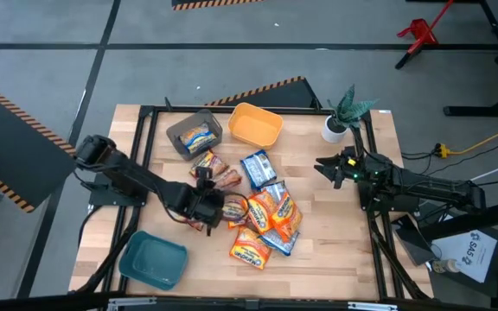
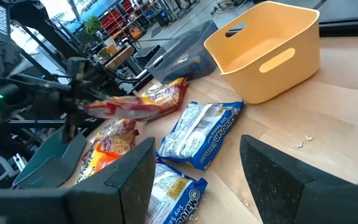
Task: Sort Maruchan noodles
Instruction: Put the pack of red ramen noodle soup into the teal blue bin
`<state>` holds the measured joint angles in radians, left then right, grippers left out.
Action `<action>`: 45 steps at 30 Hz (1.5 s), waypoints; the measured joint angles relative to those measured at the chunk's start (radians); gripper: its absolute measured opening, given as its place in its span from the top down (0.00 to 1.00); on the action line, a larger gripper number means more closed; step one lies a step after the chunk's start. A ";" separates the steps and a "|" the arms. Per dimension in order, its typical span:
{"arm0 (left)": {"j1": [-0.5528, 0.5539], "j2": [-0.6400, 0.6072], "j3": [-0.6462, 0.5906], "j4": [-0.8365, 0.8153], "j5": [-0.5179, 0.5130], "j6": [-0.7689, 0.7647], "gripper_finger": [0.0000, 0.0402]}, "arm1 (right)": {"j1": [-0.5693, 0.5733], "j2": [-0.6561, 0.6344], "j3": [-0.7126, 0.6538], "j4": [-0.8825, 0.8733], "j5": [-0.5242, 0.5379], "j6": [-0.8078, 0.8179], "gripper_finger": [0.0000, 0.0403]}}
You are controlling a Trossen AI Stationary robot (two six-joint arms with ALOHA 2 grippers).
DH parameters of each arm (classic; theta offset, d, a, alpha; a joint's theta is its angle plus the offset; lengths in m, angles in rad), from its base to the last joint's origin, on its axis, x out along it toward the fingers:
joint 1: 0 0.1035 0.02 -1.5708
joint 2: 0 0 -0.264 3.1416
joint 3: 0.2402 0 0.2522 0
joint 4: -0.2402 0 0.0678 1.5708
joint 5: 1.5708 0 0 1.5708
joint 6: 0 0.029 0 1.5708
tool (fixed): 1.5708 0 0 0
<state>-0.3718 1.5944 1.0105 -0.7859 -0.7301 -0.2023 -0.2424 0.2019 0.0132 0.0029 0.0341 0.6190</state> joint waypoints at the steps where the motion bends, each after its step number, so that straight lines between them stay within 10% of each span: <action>1: -0.008 -0.009 0.009 -0.021 0.000 -0.023 0.78 | 0.000 0.000 0.000 0.000 0.000 0.000 0.45; 24: -0.468 -0.058 0.495 -0.716 0.445 -0.537 0.78 | 0.000 0.006 0.000 0.004 0.024 0.000 0.45; 38: -0.681 -0.042 0.512 -0.757 0.809 -1.070 0.78 | 0.000 0.006 0.000 0.011 0.064 0.003 0.45; 45: -0.694 -0.010 0.509 -0.746 0.829 -1.155 0.78 | 0.000 0.006 0.000 0.011 0.064 0.004 0.45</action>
<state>-1.0661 1.5840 1.5200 -1.5322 0.0984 -1.3573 -0.2424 0.2077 0.0132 0.0134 0.0982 0.6231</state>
